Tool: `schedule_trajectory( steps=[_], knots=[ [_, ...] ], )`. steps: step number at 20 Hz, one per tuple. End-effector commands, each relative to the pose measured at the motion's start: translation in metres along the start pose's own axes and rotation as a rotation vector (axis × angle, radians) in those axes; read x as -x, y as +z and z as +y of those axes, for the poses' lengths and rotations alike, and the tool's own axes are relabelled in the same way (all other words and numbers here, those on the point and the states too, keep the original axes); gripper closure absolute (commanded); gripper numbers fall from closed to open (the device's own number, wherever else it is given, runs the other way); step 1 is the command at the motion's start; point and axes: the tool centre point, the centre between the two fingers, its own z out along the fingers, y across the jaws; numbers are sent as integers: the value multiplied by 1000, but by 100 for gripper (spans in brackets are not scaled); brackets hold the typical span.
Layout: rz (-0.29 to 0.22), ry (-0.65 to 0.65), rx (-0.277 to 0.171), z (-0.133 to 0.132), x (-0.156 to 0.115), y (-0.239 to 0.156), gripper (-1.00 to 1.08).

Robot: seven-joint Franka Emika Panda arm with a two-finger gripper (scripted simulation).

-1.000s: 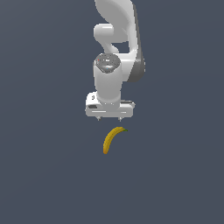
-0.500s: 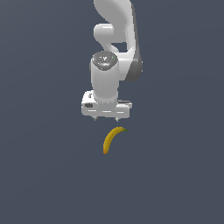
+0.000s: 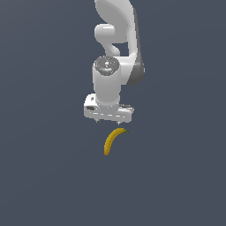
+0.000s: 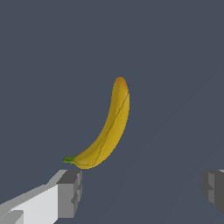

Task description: Pick up the object and move it to a goal position.

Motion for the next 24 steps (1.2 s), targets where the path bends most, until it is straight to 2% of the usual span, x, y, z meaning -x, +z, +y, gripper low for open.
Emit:
schedule_trajectory(
  steps=[1, 16, 24],
  knots=[
    [0, 38, -3, -2, -1, 6, -92],
    [5, 407, -24, -23, -11, 62, -92],
    [8, 543, -28, -30, -13, 83, -92]
  ],
)
